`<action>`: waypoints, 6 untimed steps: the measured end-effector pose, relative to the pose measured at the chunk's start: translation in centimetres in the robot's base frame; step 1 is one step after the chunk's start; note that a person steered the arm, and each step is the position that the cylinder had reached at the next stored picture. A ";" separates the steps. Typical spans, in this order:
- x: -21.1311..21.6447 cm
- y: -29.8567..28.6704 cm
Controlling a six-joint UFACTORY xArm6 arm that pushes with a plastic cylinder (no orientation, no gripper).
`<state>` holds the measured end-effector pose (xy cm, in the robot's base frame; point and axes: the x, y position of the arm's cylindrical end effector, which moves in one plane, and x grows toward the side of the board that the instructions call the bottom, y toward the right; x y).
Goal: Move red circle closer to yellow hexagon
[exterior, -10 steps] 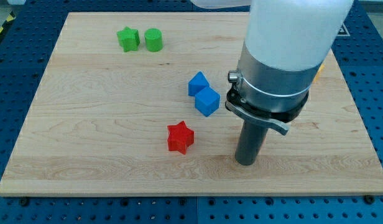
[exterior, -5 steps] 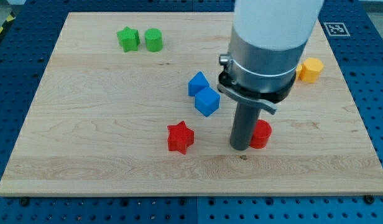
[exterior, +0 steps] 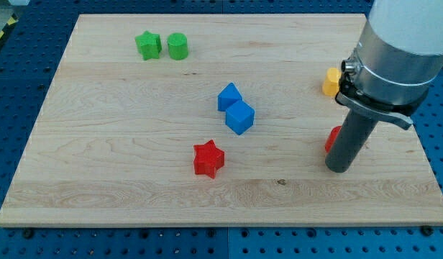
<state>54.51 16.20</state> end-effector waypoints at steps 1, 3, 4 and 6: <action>-1.0 0.2; -4.9 1.1; -7.0 3.0; -7.3 4.3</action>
<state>47.18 20.48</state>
